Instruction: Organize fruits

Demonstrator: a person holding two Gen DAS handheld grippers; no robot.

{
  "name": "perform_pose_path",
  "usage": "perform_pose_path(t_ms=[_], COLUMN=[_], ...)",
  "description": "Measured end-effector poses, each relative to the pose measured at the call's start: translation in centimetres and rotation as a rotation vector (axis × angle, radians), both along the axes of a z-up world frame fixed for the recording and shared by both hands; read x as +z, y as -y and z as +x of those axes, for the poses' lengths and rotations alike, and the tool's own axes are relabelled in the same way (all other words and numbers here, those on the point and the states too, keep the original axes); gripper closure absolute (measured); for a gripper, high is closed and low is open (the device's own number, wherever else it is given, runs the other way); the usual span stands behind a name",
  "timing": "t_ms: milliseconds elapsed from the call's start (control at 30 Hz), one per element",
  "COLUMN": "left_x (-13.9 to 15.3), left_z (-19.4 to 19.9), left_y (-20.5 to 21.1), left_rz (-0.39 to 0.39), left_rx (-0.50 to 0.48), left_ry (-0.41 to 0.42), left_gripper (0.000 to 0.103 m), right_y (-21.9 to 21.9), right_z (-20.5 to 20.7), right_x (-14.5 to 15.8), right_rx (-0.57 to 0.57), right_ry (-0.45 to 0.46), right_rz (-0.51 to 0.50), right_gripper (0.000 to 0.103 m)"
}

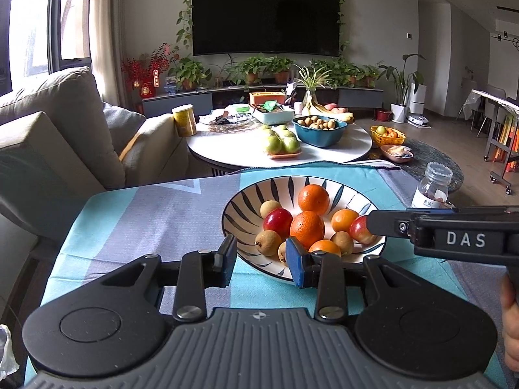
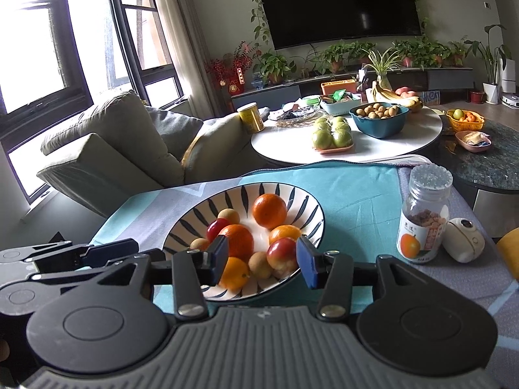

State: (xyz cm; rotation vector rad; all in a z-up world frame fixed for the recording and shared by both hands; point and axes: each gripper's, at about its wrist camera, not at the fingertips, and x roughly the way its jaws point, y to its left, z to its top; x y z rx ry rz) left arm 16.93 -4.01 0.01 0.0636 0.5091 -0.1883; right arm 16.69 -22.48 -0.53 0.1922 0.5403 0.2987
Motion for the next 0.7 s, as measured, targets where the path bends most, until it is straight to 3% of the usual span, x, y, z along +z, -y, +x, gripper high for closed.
perform_pose_path(t_ms=[133,700], left_x=[0.5,0.9], left_z=[-1.2,-6.3], left_y=[-0.5,-0.7], left_rz=[-0.025,0.016], left_rx=[0.004,0.042], left_ry=[0.026,0.052], left_gripper=[0.072,0.072], right_y=[-0.1,-0.8], right_z=[-1.1,-5.0], right_x=[0.3,0.5], right_rx=[0.0,-0.005], right_ry=[0.009,0.023], right_rz=[-0.003,-0.001], right_gripper=[0.025,0.024])
